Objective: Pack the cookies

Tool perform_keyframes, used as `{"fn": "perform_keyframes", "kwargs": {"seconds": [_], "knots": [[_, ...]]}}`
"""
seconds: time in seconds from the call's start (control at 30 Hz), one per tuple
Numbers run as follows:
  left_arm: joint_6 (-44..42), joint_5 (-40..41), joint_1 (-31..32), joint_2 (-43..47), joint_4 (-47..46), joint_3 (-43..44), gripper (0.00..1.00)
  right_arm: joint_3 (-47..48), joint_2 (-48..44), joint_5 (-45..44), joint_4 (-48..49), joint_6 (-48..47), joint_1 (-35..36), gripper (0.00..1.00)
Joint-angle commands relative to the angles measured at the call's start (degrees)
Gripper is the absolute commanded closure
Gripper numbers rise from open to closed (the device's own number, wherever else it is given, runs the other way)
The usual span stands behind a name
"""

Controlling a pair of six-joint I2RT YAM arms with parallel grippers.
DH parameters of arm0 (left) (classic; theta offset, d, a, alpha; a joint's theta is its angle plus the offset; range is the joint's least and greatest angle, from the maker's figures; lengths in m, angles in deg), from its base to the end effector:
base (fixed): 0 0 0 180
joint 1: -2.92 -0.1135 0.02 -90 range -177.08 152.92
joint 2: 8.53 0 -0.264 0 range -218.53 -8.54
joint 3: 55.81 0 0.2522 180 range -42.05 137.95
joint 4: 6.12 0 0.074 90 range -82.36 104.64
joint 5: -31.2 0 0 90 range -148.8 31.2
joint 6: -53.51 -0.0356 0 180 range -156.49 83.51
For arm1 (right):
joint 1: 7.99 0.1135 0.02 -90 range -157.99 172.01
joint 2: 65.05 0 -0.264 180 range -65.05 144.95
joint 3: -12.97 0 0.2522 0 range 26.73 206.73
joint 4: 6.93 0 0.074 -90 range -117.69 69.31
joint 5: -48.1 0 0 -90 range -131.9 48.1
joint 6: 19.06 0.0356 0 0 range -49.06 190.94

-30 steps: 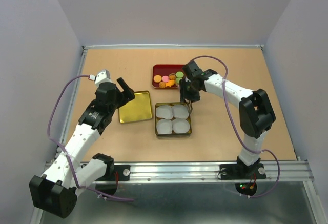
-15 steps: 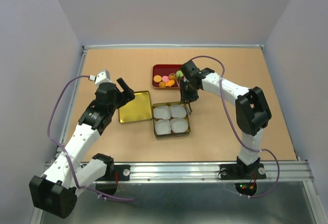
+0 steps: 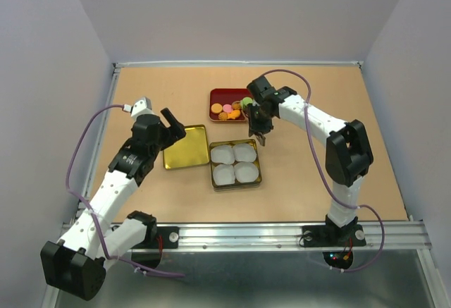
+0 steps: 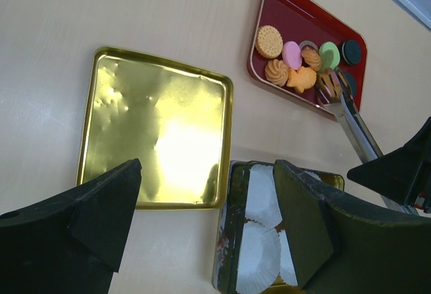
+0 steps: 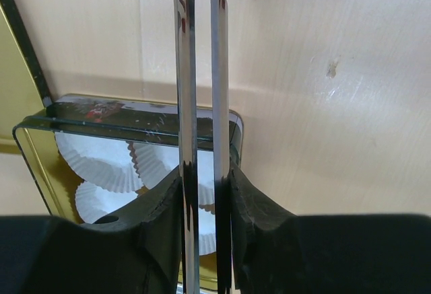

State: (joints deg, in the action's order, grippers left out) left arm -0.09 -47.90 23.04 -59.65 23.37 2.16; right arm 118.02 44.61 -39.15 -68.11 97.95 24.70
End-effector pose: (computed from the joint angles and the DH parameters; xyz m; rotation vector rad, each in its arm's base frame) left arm 0.1950 -0.0643 0.3072 -0.4056 1.9451 -0.4590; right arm 0.3400 0.2202 0.2419 -0.1519 2.7730 0.3543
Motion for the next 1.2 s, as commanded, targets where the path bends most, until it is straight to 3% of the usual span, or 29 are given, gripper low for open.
{"fn": "perform_keyframes", "kwargs": {"seconds": [0.0,0.27,0.53,0.77,1.0,1.17], "knots": [[0.1,-0.4,-0.4,1.5,-1.8,-1.1,0.10,3.8,-0.8,-1.2,-1.4,-0.4,0.4,0.71],[-0.1,-0.3,-0.4,2.2,-1.3,-1.3,0.10,4.6,-0.2,-7.3,-2.1,1.0,0.4,0.79],[0.2,-0.9,-0.4,2.2,-1.6,-1.8,0.11,6.0,-1.7,-10.0,-3.1,1.8,0.4,0.94],[0.3,-1.1,-0.5,2.3,-1.6,-1.8,0.11,9.9,-2.4,-12.0,-5.2,1.4,0.3,0.98],[0.2,-1.8,-0.4,1.8,-1.8,-1.3,0.11,12.4,-9.4,-5.6,-9.2,1.8,0.4,1.00],[0.2,-2.0,-0.4,1.0,-2.0,-0.5,0.11,8.4,-17.1,8.6,-9.8,0.9,0.7,1.00]]}}
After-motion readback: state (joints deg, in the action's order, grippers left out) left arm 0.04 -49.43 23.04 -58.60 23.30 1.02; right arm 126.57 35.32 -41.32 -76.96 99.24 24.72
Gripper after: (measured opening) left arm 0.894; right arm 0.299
